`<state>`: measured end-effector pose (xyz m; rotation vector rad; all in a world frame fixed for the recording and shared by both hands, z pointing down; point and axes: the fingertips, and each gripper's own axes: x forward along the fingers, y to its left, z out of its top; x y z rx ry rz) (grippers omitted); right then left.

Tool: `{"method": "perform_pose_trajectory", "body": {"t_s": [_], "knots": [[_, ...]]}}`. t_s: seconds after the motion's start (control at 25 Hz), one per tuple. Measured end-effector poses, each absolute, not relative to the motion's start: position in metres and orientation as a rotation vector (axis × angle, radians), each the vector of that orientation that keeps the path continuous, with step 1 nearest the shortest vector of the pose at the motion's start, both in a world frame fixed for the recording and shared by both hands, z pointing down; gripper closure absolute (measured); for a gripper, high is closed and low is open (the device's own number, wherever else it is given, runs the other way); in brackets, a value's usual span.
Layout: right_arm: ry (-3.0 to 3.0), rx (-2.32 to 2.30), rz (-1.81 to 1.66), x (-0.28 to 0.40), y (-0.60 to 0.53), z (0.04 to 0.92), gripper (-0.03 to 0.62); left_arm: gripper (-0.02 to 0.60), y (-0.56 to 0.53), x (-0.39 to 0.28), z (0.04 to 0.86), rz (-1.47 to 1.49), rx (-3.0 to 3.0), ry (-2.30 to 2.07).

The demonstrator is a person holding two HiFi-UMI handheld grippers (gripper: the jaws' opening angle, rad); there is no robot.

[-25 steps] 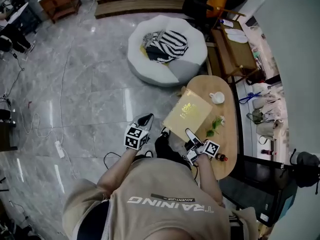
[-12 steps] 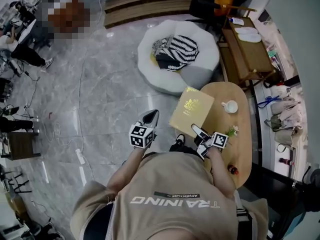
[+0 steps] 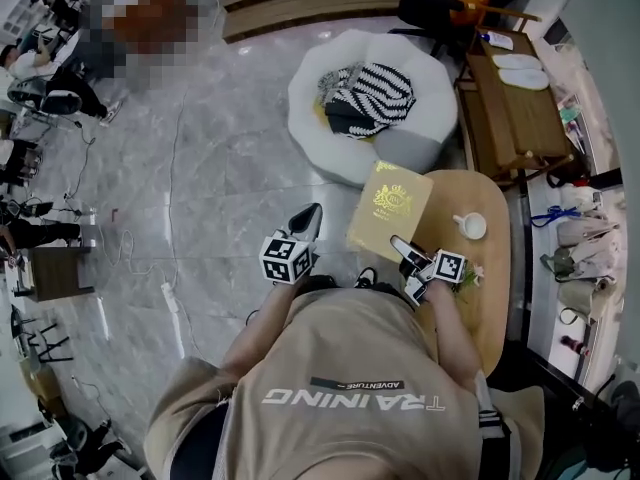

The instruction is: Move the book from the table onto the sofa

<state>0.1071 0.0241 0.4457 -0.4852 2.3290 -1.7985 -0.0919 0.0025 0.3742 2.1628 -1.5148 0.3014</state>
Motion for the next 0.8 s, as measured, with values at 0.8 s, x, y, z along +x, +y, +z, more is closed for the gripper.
{"method": "perform_pose_trajectory", "body": {"t_s": [0.8], "knots": [[2.157, -0.735, -1.87, 0.047, -0.078, 0.458, 0.37, 0.583, -0.143, -0.142, 0.394, 0.358, 2.273, -1.295]]}}
